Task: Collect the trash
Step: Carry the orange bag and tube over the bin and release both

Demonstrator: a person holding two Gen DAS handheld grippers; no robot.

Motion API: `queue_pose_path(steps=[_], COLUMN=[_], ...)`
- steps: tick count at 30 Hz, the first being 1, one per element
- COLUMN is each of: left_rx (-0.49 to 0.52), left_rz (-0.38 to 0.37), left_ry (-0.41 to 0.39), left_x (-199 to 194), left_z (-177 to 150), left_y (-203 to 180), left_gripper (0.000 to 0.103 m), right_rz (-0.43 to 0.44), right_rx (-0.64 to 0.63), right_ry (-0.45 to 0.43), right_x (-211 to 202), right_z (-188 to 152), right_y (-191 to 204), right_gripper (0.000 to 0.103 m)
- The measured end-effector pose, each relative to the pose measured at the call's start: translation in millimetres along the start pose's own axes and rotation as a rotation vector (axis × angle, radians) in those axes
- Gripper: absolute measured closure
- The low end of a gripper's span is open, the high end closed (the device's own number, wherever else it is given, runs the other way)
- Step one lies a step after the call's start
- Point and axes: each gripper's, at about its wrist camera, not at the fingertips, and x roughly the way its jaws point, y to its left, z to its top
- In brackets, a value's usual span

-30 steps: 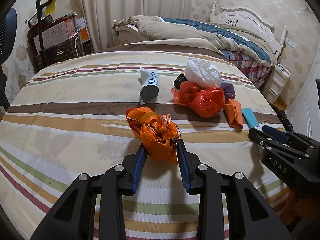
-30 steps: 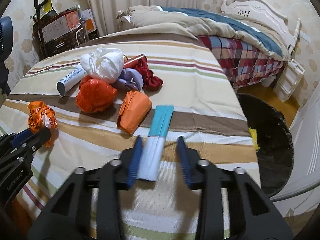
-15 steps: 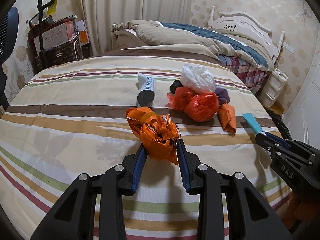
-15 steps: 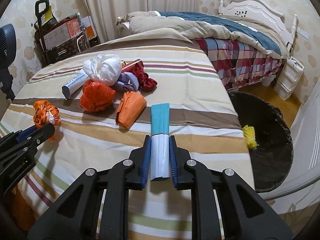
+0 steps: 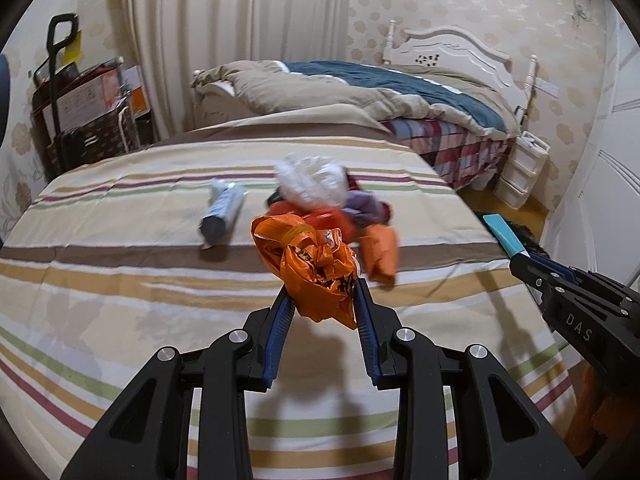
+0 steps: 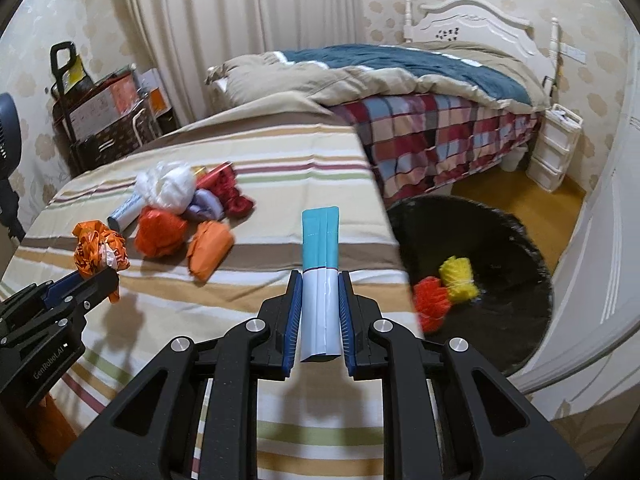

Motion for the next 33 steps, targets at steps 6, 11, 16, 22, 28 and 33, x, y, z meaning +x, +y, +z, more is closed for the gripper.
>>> queue_pose_path(steps=[6,11,16,22,28,33], left_rx=[0.041,0.075,0.110,0.146,0.178,0.199], left_rz=[-0.038,-0.076,-0.110,-0.144,-0.167,-0.178], left_ry=[-0.016,-0.026,-0.034,-0.034,-0.046,-0.054], left_x=[5,10,17,28,39,50], left_z=[11,18,25,33,42,50], left_y=[-30,-54,-79,-107,-132,-151], left_gripper=[0.070,0.070,0.069,0.069,0.069,0.069], right_rz=[-0.051,-0.085,-0.116,-0.147,-0.168,-0.182], right_rx=[0.041,0.080,0.117,0.141,0.164,0.190], right_ry=[-0.035,-0.052,-0.064,-0.070,-0.075,-0.072], right_x=[-8,-12,-13,-11,-5,3], right_z=[5,8,9,9,13,16], right_y=[-29,-53,-79,-100,-119,-135], right_gripper=[0.085,0.085,0.085,0.085,0.085,0.085])
